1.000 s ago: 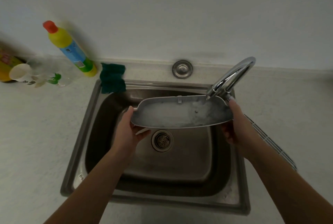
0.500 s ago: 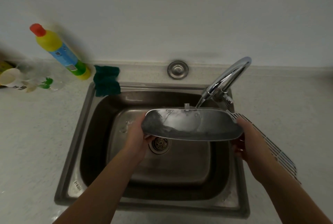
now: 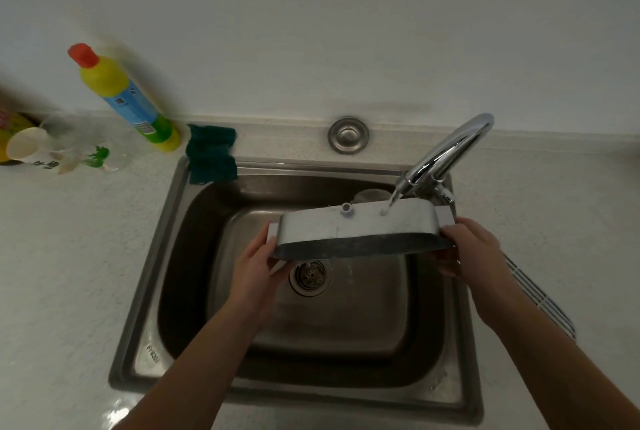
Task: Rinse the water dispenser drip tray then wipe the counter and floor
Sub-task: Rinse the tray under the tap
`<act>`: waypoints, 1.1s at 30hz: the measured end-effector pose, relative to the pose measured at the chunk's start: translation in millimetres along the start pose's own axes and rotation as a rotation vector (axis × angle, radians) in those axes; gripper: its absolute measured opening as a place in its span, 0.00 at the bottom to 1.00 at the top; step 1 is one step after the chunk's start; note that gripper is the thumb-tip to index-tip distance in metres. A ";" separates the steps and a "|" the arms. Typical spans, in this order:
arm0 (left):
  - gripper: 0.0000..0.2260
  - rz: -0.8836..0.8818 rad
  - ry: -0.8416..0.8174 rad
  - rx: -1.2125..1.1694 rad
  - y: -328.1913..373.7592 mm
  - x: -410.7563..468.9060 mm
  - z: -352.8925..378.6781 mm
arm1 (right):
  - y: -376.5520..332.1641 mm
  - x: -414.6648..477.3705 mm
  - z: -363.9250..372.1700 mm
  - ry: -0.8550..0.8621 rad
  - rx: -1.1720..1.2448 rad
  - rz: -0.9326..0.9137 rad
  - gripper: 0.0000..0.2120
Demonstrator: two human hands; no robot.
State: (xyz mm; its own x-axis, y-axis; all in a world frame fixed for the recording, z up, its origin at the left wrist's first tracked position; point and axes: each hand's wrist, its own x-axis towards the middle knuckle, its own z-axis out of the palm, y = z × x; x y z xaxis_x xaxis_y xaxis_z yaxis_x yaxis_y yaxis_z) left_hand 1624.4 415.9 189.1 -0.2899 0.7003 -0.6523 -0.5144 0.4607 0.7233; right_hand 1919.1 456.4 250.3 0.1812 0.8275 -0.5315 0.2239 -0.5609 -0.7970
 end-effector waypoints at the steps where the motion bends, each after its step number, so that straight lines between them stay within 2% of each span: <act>1: 0.16 -0.014 -0.002 -0.022 -2.2 1.0 0.1 | -1.7 -2.2 -2.1 0.008 0.008 -0.042 0.05; 5: 0.14 -0.059 -0.040 -0.066 -5.7 4.7 7.2 | 0.8 -7.8 -6.1 -0.044 -0.035 -0.162 0.10; 9: 0.16 0.013 -0.048 0.021 -0.9 6.4 11.7 | 11.7 -7.3 -7.7 -0.030 -0.116 -0.146 0.16; 12: 0.15 0.084 -0.024 0.024 5.5 7.5 7.5 | 15.2 -5.8 -5.6 -0.068 0.046 -0.042 0.24; 13: 0.13 0.121 -0.008 0.037 8.1 7.7 5.9 | 16.1 -4.1 -4.4 -0.094 0.129 0.011 0.24; 16: 0.09 0.246 0.022 0.112 18.1 6.4 1.0 | 18.5 5.0 0.4 -0.139 0.369 0.136 0.13; 19: 0.13 0.317 -0.028 0.110 27.7 5.9 -5.9 | 15.4 15.9 6.9 -0.140 0.469 0.247 0.19; 22: 0.19 0.284 -0.092 0.082 28.8 5.7 -12.3 | 4.0 25.3 17.1 -0.149 0.472 0.334 0.24; 24: 0.20 0.244 -0.091 0.095 24.5 6.7 -15.9 | -2.2 28.9 21.7 -0.102 0.437 0.292 0.18; 27: 0.19 0.114 -0.166 0.101 16.9 12.5 -19.6 | -9.7 24.5 20.6 -0.032 0.391 0.109 0.10; 28: 0.18 0.060 -0.197 0.094 15.1 14.5 -20.4 | -11.7 20.1 18.6 -0.017 0.367 0.039 0.10; 30: 0.18 -0.034 -0.215 0.083 12.0 18.3 -20.2 | -14.3 10.8 14.1 -0.025 0.322 -0.068 0.18; 33: 0.21 -0.111 -0.199 0.056 12.3 23.7 -20.9 | -12.3 2.0 6.9 -0.047 0.309 -0.137 0.24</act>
State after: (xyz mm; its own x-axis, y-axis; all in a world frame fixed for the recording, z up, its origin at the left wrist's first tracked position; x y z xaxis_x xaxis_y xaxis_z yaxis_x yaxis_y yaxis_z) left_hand 1594.3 426.8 177.8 -0.0658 0.7347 -0.6752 -0.4870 0.5669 0.6644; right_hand 1910.0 465.2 257.0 0.1240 0.8988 -0.4204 -0.0594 -0.4162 -0.9073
